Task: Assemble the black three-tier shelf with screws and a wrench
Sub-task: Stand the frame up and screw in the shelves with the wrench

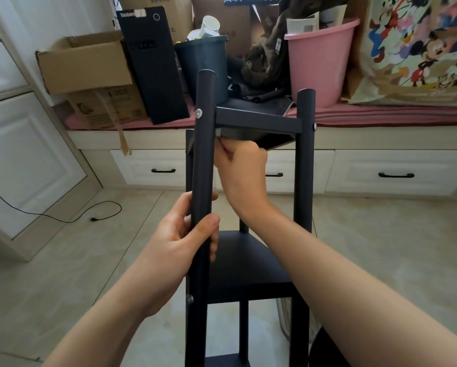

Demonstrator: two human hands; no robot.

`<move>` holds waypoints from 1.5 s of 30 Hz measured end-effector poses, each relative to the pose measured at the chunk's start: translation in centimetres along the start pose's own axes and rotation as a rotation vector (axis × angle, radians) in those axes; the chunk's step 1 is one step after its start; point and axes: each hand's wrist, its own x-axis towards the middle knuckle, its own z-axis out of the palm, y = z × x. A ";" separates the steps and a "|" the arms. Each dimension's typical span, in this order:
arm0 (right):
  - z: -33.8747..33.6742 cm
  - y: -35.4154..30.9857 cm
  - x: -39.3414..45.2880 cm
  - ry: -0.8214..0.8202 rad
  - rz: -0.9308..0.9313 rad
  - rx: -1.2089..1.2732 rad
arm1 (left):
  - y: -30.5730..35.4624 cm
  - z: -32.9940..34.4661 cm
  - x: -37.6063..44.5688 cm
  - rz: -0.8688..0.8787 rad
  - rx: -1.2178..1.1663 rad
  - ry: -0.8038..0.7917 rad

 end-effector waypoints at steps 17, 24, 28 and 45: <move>-1.9 0.5 -1.2 -0.090 0.020 -0.082 | 0.3 0.3 0.2 0.009 0.017 -0.008; -3.3 0.1 -1.4 -0.111 -0.028 -0.169 | 0.3 0.4 0.1 -0.005 0.019 -0.002; -3.4 -0.2 -1.3 -0.091 -0.064 -0.184 | 0.3 0.5 0.2 -0.008 0.029 -0.003; -3.0 0.0 -0.6 -0.011 -0.149 -0.198 | 0.4 0.6 0.2 -0.001 0.029 -0.028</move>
